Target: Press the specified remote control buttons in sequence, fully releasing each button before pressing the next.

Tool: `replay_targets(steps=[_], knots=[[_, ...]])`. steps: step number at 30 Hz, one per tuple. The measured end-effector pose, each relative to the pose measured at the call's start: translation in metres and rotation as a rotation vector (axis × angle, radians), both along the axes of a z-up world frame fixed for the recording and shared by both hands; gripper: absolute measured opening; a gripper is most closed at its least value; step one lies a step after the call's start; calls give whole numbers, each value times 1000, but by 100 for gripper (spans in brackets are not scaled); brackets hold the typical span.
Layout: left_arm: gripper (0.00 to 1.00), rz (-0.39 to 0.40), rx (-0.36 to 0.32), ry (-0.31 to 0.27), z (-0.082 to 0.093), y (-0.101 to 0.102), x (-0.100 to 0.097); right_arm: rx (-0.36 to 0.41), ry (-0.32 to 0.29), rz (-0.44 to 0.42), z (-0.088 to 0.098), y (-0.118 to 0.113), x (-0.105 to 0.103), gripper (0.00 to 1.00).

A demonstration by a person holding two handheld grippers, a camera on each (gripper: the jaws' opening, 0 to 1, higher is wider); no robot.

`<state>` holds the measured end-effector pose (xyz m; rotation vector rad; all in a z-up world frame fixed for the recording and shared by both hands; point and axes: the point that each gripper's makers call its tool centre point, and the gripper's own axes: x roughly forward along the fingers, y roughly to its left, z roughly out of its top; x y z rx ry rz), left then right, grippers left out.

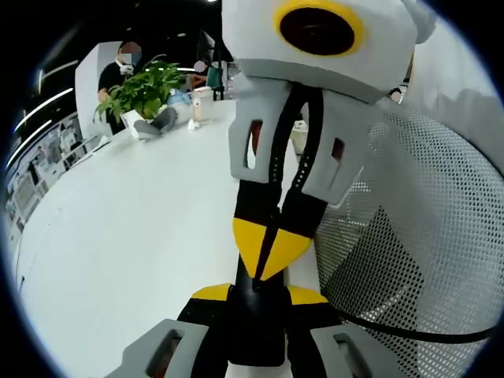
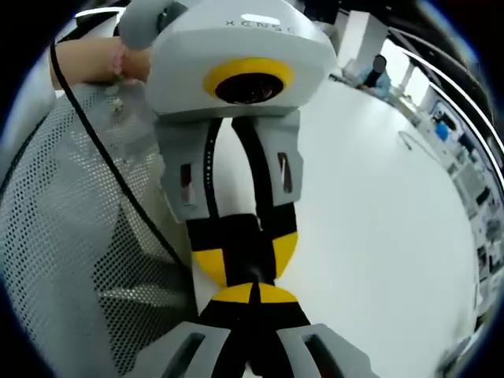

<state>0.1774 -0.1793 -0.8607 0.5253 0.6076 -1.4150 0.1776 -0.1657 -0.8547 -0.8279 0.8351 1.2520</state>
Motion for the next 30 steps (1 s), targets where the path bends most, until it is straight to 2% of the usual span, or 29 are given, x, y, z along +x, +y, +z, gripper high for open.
replay_targets(steps=[4,12,16,17,19,20,27,29,30], knots=[[24,-2,1,-1,0,0,0,-25,-9,24,-1,-1,-1,0],[24,-4,4,-2,0,0,0,-26,-47,14,-2,-1,-1,0],[24,-3,4,-1,0,0,0,6,-59,-1,0,-2,0,0],[24,-2,3,-1,-1,0,0,39,-43,-45,0,-1,0,0],[24,-1,2,-1,0,0,0,63,-37,-50,2,0,0,0],[24,0,2,-1,0,0,0,100,-20,-65,5,5,-2,0],[24,-1,4,-2,0,0,0,69,-12,-37,1,7,-2,0],[24,-1,4,-2,0,0,0,71,-35,-15,1,8,-1,0],[24,0,4,-2,0,0,0,64,-20,-26,1,7,-2,0]])
